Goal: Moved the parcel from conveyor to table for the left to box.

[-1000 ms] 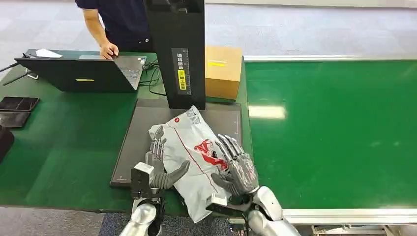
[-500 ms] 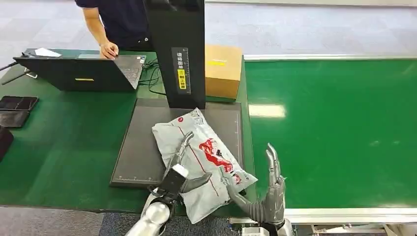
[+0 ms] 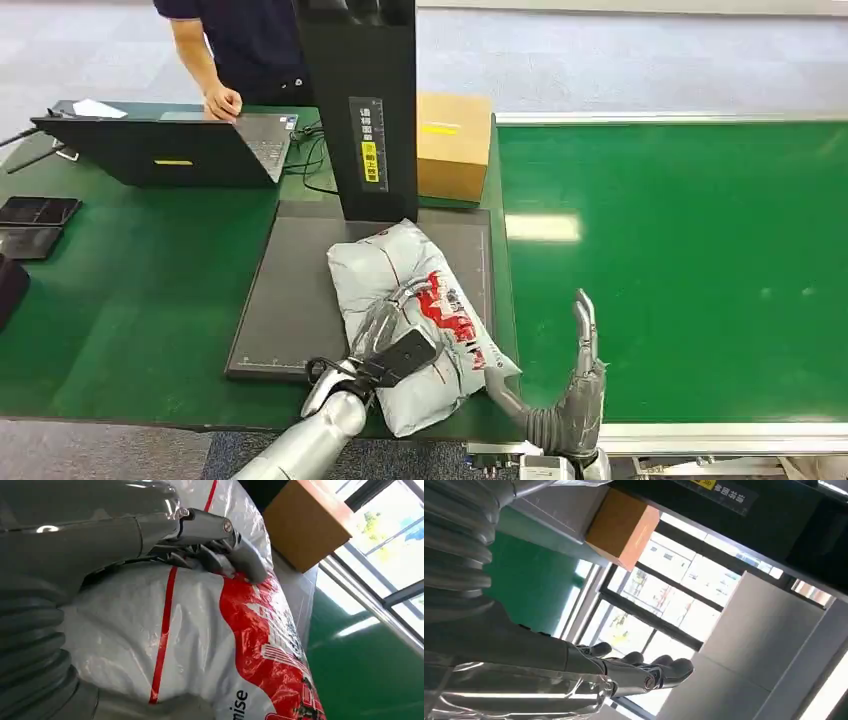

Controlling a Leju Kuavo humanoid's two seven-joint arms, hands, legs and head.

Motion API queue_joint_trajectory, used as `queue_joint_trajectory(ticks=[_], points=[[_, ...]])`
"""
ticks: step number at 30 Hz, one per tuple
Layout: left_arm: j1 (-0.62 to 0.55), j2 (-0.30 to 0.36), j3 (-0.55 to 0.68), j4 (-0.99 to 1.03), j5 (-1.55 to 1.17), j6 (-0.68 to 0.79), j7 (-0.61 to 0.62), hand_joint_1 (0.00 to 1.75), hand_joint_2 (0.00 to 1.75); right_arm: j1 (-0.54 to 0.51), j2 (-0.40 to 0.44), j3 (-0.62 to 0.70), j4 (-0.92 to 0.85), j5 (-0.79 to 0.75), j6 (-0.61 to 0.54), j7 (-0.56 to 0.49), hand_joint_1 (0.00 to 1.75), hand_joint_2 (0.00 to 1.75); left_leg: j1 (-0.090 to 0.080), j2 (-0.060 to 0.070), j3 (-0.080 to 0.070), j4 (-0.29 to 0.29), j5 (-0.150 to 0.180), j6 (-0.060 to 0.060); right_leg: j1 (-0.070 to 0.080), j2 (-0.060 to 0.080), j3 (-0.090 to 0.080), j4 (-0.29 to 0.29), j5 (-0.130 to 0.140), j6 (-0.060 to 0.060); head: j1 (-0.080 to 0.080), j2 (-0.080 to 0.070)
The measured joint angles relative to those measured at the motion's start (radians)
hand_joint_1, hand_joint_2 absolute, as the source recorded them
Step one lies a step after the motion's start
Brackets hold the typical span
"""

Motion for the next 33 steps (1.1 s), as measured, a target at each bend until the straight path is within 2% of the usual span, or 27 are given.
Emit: queue_joint_trajectory(ticks=[6,11,22,28,33], points=[[0.005,0.000,0.046,-0.005,0.015,0.013,-0.034,1.75,1.75,0.000,0.000,-0.009,0.000,-0.013,0.033,0.000,0.00,1.75,0.000,0.000,0.002,0.000,0.001,0.000,0.000,0.000,0.002,0.000,0.001,0.000,0.000,0.000],[0.062,0.014,0.083,-0.102,0.031,0.017,-0.077,1.75,1.75,0.001,0.000,-0.014,0.002,-0.031,0.048,0.000,0.00,1.75,0.000,0.000,0.001,0.000,0.002,-0.001,0.000,0.000,0.001,0.000,0.001,-0.001,0.000,0.000],[0.232,0.103,0.150,-0.491,-0.046,0.158,-0.108,1.75,1.75,-0.001,0.000,-0.011,0.027,-0.083,0.045,0.000,0.00,1.75,0.001,0.000,-0.005,0.000,0.002,-0.001,0.001,0.000,-0.005,0.001,0.000,-0.001,0.000,0.000],[0.260,0.145,0.212,-0.553,-0.080,0.213,-0.101,1.75,1.75,-0.002,0.000,0.010,0.035,-0.105,0.039,0.000,0.00,1.75,0.001,0.000,-0.006,0.000,0.002,-0.001,0.001,0.000,-0.006,0.001,0.000,-0.001,0.000,0.000],[0.243,0.182,0.320,-0.549,-0.080,0.242,-0.077,1.75,1.75,-0.012,0.000,0.027,0.045,-0.122,0.047,0.000,0.00,1.75,0.001,0.000,-0.006,0.000,0.002,-0.001,0.001,0.000,-0.007,0.001,0.000,-0.001,0.000,0.000]])
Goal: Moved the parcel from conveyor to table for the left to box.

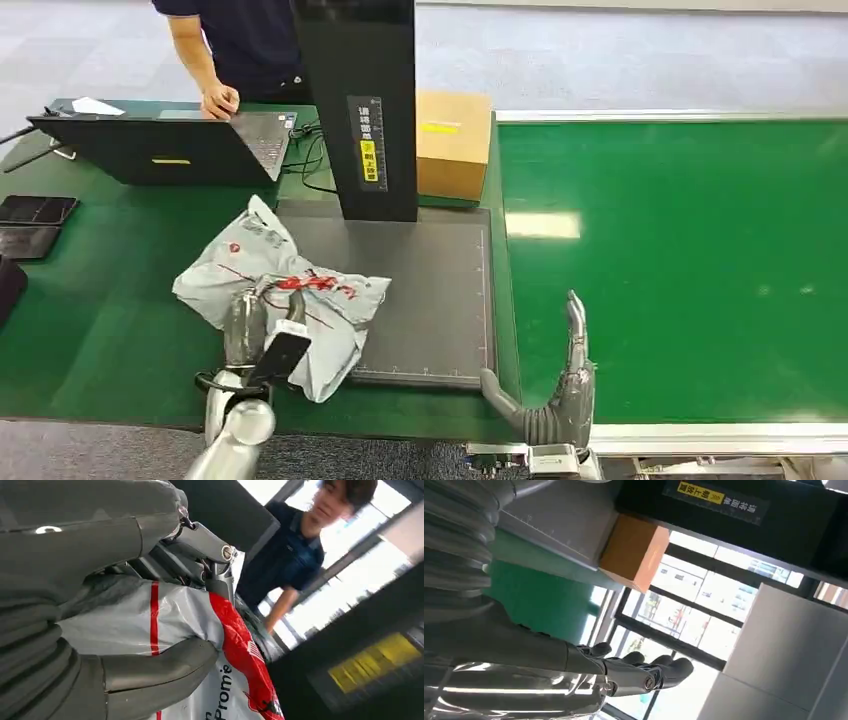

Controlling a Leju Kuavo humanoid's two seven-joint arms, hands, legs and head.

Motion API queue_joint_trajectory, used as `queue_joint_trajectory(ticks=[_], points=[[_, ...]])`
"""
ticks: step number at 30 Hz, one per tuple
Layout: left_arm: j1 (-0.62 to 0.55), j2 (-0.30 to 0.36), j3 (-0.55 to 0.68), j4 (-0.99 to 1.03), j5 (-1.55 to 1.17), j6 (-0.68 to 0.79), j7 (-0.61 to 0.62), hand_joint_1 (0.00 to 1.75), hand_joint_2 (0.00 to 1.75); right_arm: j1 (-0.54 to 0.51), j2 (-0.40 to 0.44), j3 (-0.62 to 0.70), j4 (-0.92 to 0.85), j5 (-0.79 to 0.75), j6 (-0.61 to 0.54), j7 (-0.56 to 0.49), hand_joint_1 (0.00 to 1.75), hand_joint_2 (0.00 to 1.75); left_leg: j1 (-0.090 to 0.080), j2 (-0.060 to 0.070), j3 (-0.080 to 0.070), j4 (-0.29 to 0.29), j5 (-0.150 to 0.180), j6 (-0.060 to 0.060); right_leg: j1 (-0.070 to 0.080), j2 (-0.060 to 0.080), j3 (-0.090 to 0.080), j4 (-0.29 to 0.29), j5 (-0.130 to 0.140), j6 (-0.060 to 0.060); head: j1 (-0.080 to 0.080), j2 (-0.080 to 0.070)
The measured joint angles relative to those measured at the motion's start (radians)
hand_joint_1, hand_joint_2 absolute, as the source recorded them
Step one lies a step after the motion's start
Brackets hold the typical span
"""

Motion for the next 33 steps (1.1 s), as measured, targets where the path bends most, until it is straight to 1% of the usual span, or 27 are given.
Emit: queue_joint_trajectory(ticks=[4,7,12,16,21,23,27,33], points=[[-0.046,0.036,0.124,0.063,0.111,-0.025,-0.011,1.75,1.75,-0.016,0.000,0.022,0.010,-0.028,0.004,0.000,0.00,1.75,0.000,0.001,0.001,0.000,0.000,0.000,0.000,0.001,0.000,0.001,0.000,0.000,0.000,0.000],[-0.091,0.067,0.231,0.148,0.195,-0.056,0.008,1.75,1.75,-0.035,-0.003,0.037,0.020,-0.050,0.010,0.000,0.00,1.75,0.001,0.000,0.000,0.000,0.001,-0.001,0.000,0.001,-0.001,0.001,0.000,-0.001,0.000,0.000],[-0.177,0.111,0.350,0.308,0.236,-0.060,0.052,1.75,1.75,-0.058,-0.004,0.049,0.037,-0.065,0.012,0.000,0.00,1.75,0.001,0.000,0.000,0.000,0.001,-0.001,0.000,0.001,-0.001,0.001,0.000,-0.001,0.000,0.000],[-0.246,0.142,0.414,0.417,0.252,-0.040,0.072,1.75,1.75,-0.070,-0.005,0.054,0.048,-0.071,0.014,0.000,0.00,1.75,0.001,0.000,0.001,0.000,0.001,-0.001,0.000,0.001,0.000,0.001,0.000,-0.001,0.000,0.000],[-0.297,0.170,0.467,0.514,0.243,0.001,0.085,1.75,1.75,-0.081,-0.010,0.067,0.060,-0.079,-0.001,0.000,0.00,1.75,0.001,0.000,0.001,0.000,0.001,-0.001,0.000,0.001,0.000,0.002,0.000,-0.001,0.000,0.000],[-0.308,0.176,0.482,0.536,0.233,0.025,0.090,1.75,1.75,-0.084,-0.011,0.070,0.064,-0.084,-0.007,0.000,0.00,1.75,0.001,0.001,0.001,0.000,0.001,-0.001,0.001,0.001,-0.001,0.002,0.000,-0.001,0.000,0.000],[-0.324,0.191,0.514,0.568,0.203,0.120,0.095,1.75,1.75,-0.088,-0.013,0.086,0.071,-0.088,-0.021,0.000,0.00,1.75,0.001,0.002,0.001,0.000,0.001,-0.002,0.001,0.002,-0.001,0.002,0.000,-0.002,0.000,0.000],[-0.325,0.211,0.634,0.569,0.070,0.136,0.088,1.75,1.75,-0.092,-0.016,0.098,0.081,-0.088,-0.008,0.000,0.00,1.75,0.001,0.002,0.000,0.000,0.001,-0.002,0.001,0.002,-0.002,0.002,0.000,-0.002,0.000,0.000]])
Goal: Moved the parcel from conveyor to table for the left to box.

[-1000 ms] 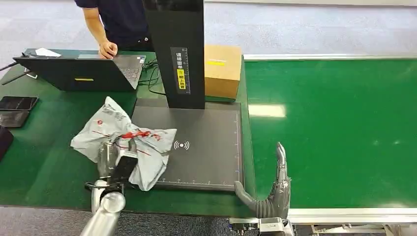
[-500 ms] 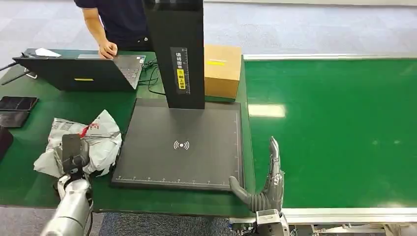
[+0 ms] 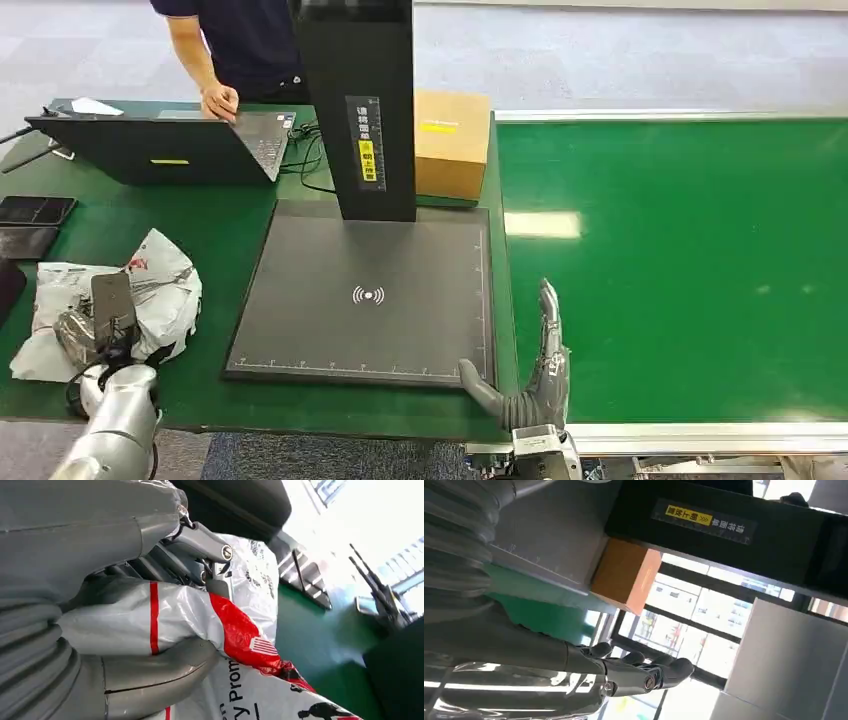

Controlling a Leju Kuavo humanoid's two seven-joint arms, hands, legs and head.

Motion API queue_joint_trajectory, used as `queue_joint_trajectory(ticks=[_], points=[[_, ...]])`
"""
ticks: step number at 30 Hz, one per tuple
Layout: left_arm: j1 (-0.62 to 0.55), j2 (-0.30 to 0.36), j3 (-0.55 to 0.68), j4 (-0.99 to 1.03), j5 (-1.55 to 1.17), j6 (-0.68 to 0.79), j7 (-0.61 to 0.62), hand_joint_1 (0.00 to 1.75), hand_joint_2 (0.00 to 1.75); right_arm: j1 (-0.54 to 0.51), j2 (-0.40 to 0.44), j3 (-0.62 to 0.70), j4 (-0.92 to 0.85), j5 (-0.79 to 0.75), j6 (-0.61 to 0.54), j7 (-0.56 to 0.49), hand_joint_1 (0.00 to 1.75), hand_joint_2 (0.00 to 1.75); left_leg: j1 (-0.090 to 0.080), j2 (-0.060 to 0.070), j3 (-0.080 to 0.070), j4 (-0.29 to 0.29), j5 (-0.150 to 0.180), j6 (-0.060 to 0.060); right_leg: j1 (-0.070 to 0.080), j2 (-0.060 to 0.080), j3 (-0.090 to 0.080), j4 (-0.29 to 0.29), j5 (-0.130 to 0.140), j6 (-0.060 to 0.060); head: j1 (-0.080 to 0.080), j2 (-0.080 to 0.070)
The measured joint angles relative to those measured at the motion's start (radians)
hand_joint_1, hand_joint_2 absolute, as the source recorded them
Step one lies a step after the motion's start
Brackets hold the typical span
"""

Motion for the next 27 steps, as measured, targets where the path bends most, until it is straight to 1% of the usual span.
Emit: queue_joint_trajectory(ticks=[6,10,15,21,22,23,27], points=[[-0.034,0.026,0.197,-0.002,-0.100,0.001,-0.082,1.75,1.75,-0.005,-0.001,0.004,0.011,0.000,0.019,0.000,0.00,1.75,0.000,0.000,0.000,0.000,0.000,0.000,0.000,0.000,-0.001,0.000,0.000,0.000,0.000,0.000],[-0.069,0.045,0.291,-0.008,-0.125,0.002,-0.115,1.75,1.75,-0.005,-0.002,0.005,0.013,0.003,0.016,0.000,0.00,1.75,0.001,0.000,-0.001,0.000,0.000,-0.001,0.001,0.000,-0.002,0.000,0.000,0.000,0.000,0.000],[-0.137,0.058,0.372,-0.008,-0.153,0.002,-0.142,1.75,1.75,-0.002,-0.002,0.005,0.013,0.006,0.006,0.000,0.00,1.75,0.001,0.000,-0.002,0.000,0.001,-0.001,0.001,0.000,-0.002,0.000,0.001,-0.001,0.000,0.000],[-0.180,0.063,0.413,-0.008,-0.160,0.002,-0.143,1.75,1.75,0.000,-0.002,0.005,0.013,0.007,0.006,0.000,0.00,1.75,0.001,0.000,-0.002,0.000,0.001,-0.001,0.001,0.000,-0.003,0.000,0.001,-0.001,0.000,0.000],[-0.183,0.063,0.416,-0.008,-0.161,0.002,-0.144,0.38,1.75,0.000,-0.002,0.005,0.013,0.007,0.005,0.000,0.00,1.75,0.001,0.000,-0.002,0.000,0.001,-0.001,0.001,0.000,-0.003,0.000,0.001,-0.001,0.000,0.000],[-0.186,0.063,0.419,-0.008,-0.163,0.002,-0.147,0.00,1.75,0.000,-0.002,0.005,0.013,0.007,0.004,0.000,0.00,1.75,0.001,0.000,-0.002,0.000,0.001,-0.001,0.001,0.000,-0.004,0.000,0.001,-0.001,0.000,0.000],[-0.217,0.065,0.414,0.023,-0.187,0.000,-0.138,0.00,1.75,0.000,-0.002,0.005,0.013,0.007,-0.013,0.000,0.00,1.75,0.001,0.000,-0.003,0.001,0.001,-0.001,0.001,0.000,-0.004,0.000,0.001,-0.001,0.000,0.000]])
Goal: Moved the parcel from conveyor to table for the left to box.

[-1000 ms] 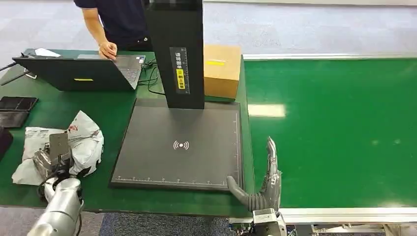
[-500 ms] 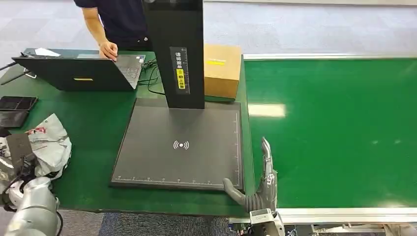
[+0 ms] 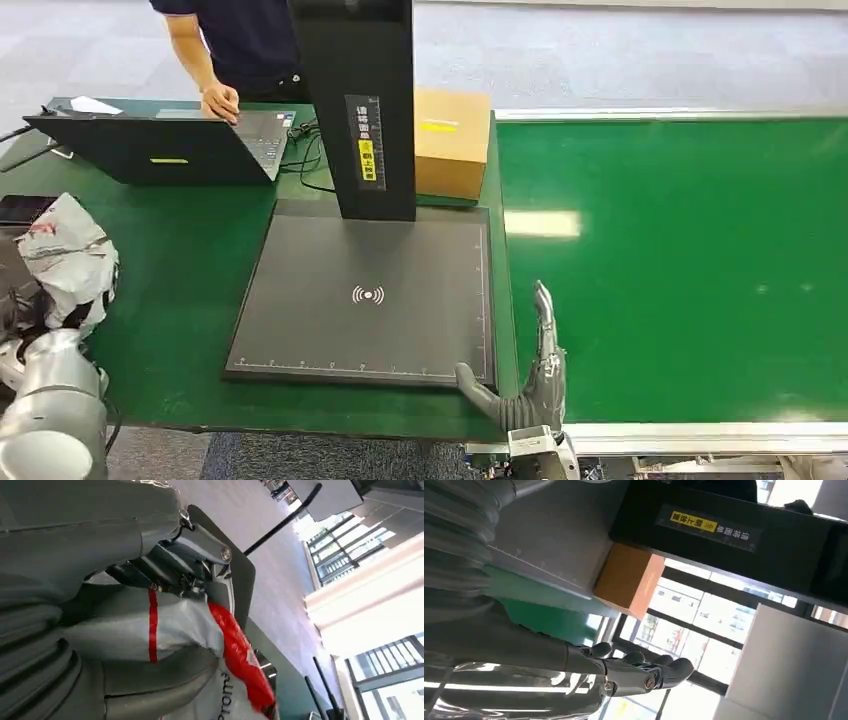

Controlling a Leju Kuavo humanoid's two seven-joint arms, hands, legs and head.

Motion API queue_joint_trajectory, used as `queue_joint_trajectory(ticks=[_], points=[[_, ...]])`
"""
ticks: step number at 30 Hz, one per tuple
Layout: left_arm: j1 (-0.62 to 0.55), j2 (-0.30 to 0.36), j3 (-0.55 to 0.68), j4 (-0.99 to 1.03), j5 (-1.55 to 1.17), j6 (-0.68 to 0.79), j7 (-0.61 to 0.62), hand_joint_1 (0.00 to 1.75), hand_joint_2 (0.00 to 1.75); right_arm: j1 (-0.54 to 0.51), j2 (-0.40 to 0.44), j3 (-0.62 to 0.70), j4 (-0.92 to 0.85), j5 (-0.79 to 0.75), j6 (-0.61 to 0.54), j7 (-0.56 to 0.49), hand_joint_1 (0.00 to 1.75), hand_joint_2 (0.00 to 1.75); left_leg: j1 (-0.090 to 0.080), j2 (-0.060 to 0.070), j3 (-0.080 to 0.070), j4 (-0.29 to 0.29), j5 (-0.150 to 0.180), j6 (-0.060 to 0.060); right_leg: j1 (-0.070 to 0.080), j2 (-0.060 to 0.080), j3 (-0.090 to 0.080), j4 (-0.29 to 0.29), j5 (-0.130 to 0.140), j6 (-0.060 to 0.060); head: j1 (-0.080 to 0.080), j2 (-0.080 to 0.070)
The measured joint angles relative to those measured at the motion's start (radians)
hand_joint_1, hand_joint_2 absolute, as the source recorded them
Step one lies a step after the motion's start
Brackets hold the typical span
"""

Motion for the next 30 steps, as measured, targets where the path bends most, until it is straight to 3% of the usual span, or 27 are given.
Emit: queue_joint_trajectory(ticks=[7,15,19,21,26,30], points=[[-0.032,-0.019,-0.104,0.064,-0.094,-0.023,0.029,0.00,1.75,0.001,0.000,0.000,0.000,-0.001,-0.024,0.000,0.00,1.75,0.000,0.000,0.000,0.001,0.000,0.000,0.000,0.001,0.000,0.000,0.001,-0.001,0.000,0.000],[0.008,-0.127,-0.242,0.057,0.064,-0.318,-0.061,0.00,1.75,0.005,-0.001,0.000,0.000,-0.004,-0.016,0.000,0.00,1.75,-0.001,0.001,0.000,0.001,0.000,0.000,-0.001,0.001,0.000,0.000,0.001,-0.001,0.000,0.000],[0.168,-0.216,-0.368,-0.129,0.340,-0.535,-0.098,0.00,1.75,0.017,-0.001,-0.006,0.000,-0.011,0.005,0.000,0.00,1.75,-0.002,0.001,0.000,0.001,-0.001,0.000,-0.002,0.001,0.000,0.000,0.000,0.000,0.000,0.000],[0.264,-0.260,-0.455,-0.235,0.435,-0.554,-0.100,0.00,1.75,0.019,-0.001,-0.007,0.000,-0.012,0.017,0.000,0.00,1.75,-0.002,0.001,-0.002,0.001,-0.002,0.000,-0.002,0.001,-0.001,-0.001,0.000,0.000,0.000,0.000],[0.486,-0.330,-0.746,-0.525,0.515,-0.431,-0.108,0.00,1.75,0.020,0.001,-0.015,0.013,-0.009,0.058,0.000,0.00,1.75,-0.002,-0.002,-0.002,0.001,-0.003,0.001,-0.002,-0.002,0.000,-0.001,-0.001,0.002,0.001,0.000],[0.591,-0.343,-0.968,-0.657,0.502,-0.313,-0.109,0.00,1.75,0.009,0.019,-0.018,0.040,-0.003,0.107,0.000,0.00,1.75,-0.002,-0.001,-0.002,0.001,-0.003,0.001,-0.002,0.000,0.000,-0.001,-0.001,0.001,0.000,0.000]])
